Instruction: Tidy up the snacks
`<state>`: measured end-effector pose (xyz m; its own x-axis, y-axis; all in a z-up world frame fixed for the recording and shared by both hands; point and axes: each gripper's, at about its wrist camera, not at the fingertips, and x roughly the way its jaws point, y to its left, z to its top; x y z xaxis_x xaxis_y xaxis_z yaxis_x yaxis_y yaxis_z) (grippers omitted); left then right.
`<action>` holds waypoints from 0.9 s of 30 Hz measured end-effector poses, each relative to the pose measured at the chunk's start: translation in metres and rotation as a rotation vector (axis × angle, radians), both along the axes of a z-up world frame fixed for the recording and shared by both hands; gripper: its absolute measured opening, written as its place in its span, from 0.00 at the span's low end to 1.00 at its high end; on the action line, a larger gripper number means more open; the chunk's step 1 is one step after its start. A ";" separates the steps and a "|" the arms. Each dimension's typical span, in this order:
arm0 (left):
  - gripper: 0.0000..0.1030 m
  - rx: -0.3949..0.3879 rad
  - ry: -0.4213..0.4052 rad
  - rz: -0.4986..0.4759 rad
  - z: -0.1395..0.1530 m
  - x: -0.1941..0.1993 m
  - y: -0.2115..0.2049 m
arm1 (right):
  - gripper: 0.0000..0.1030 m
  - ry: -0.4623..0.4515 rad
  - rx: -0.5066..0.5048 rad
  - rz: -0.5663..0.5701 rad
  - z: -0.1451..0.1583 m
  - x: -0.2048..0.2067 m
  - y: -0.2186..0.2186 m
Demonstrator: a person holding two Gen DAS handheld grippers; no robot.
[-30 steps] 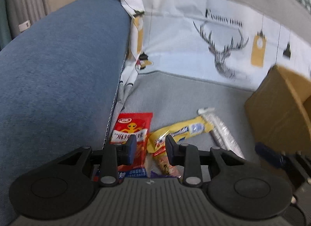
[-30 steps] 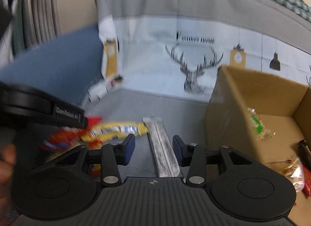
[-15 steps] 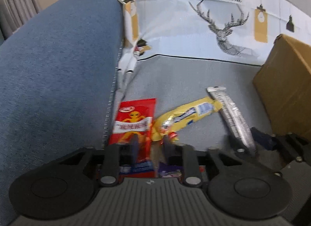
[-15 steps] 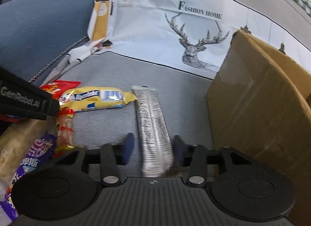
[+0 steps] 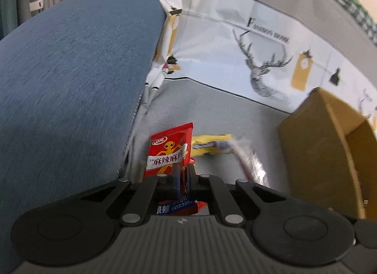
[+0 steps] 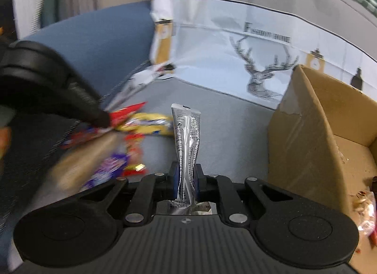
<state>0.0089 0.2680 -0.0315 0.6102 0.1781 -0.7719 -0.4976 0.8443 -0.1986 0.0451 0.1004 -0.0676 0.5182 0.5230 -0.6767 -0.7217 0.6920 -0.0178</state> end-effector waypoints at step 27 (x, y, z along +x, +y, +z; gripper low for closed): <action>0.76 -0.062 0.301 -0.201 -0.048 0.000 -0.068 | 0.43 0.152 -0.035 0.036 -0.042 -0.077 -0.091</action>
<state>0.0089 0.1996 -0.0796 0.3720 0.0252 -0.9279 -0.3669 0.9222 -0.1221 -0.0319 0.0096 -0.1097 0.3894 0.5144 -0.7641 -0.7425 0.6662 0.0702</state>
